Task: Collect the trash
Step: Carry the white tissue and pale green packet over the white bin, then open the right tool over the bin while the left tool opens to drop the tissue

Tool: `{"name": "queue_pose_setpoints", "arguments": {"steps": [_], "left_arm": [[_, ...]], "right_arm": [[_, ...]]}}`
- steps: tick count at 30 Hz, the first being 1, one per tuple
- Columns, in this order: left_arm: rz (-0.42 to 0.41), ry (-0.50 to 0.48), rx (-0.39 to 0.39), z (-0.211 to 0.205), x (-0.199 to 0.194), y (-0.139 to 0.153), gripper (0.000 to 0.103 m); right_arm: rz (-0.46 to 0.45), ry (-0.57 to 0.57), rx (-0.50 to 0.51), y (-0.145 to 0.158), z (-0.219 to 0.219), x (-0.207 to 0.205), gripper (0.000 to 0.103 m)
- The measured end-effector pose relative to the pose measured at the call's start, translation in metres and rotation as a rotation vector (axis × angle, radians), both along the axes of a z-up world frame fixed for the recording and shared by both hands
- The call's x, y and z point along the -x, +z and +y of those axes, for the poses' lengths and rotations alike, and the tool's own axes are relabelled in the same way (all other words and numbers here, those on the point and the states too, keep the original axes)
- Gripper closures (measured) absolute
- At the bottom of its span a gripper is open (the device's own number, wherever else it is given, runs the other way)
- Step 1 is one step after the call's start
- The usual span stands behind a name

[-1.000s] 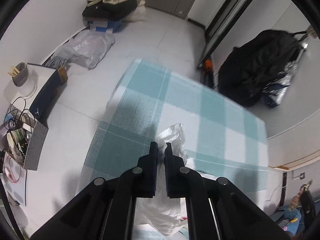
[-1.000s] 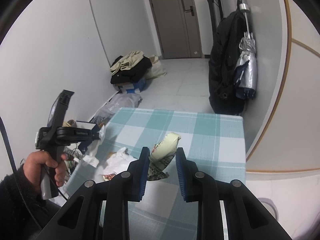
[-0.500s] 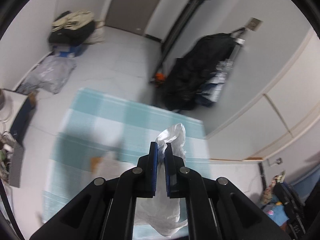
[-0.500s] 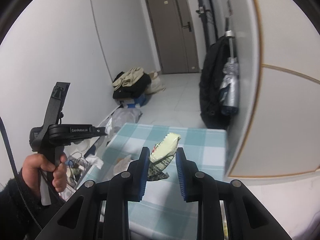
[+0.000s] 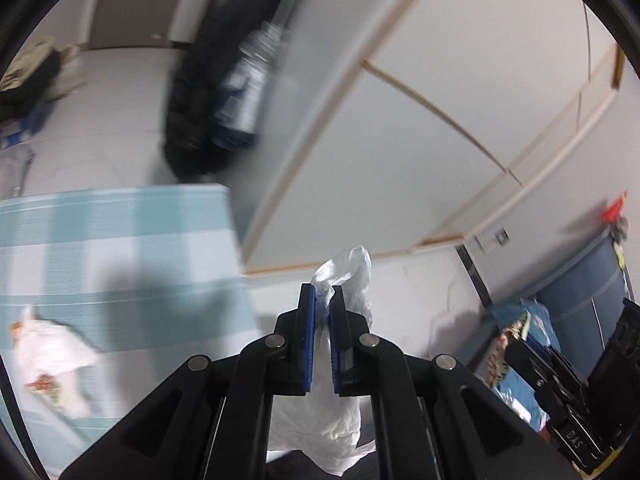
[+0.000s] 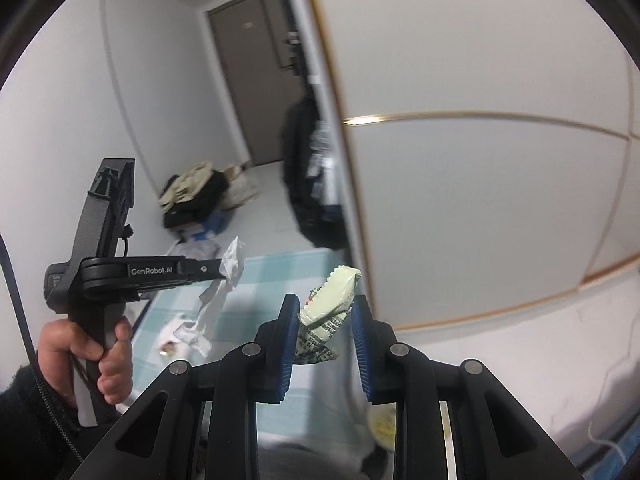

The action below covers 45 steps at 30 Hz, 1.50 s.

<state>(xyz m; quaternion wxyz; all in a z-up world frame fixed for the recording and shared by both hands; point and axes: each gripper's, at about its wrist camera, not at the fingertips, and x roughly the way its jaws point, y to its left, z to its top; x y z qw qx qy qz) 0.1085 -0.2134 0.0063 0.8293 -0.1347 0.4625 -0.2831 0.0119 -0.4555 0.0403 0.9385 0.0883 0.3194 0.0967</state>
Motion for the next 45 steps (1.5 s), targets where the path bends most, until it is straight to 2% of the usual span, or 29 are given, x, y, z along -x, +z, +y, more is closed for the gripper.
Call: {"name": "queue_pose_setpoints", "arguments": {"steps": [5, 8, 11, 18, 21, 27, 30, 37, 40, 45], "left_arm": [[0.060, -0.121, -0.040, -0.058, -0.007, -0.029, 0.100], [0.117, -0.163, -0.056, -0.080, -0.014, -0.052, 0.100], [0.183, -0.190, -0.098, -0.099, -0.025, -0.079, 0.100], [0.311, -0.247, -0.132, -0.126, -0.039, -0.123, 0.100], [0.345, -0.259, -0.148, -0.136, -0.040, -0.138, 0.100], [0.433, -0.259, -0.179, -0.158, -0.048, -0.169, 0.100], [0.452, -0.259, -0.186, -0.165, -0.051, -0.176, 0.100], [0.474, -0.266, -0.208, -0.169, -0.055, -0.187, 0.100], [0.475, -0.278, -0.236, -0.173, -0.055, -0.193, 0.100], [0.509, -0.270, -0.247, -0.174, -0.054, -0.198, 0.100]], "right_arm": [[0.071, -0.054, -0.051, -0.040, -0.043, -0.009, 0.078], [0.145, -0.092, -0.069, -0.077, -0.065, -0.019, 0.078], [0.227, -0.109, -0.140, -0.117, -0.083, -0.030, 0.078], [0.391, -0.120, -0.222, -0.204, -0.100, -0.056, 0.078], [0.437, -0.101, -0.237, -0.230, -0.096, -0.073, 0.078], [0.531, -0.059, -0.255, -0.274, -0.087, -0.081, 0.078], [0.557, -0.066, -0.249, -0.292, -0.085, -0.086, 0.076], [0.580, -0.066, -0.231, -0.307, -0.088, -0.089, 0.074], [0.562, -0.062, -0.219, -0.302, -0.085, -0.089, 0.059], [0.530, -0.080, -0.199, -0.294, -0.094, -0.081, 0.051]]}}
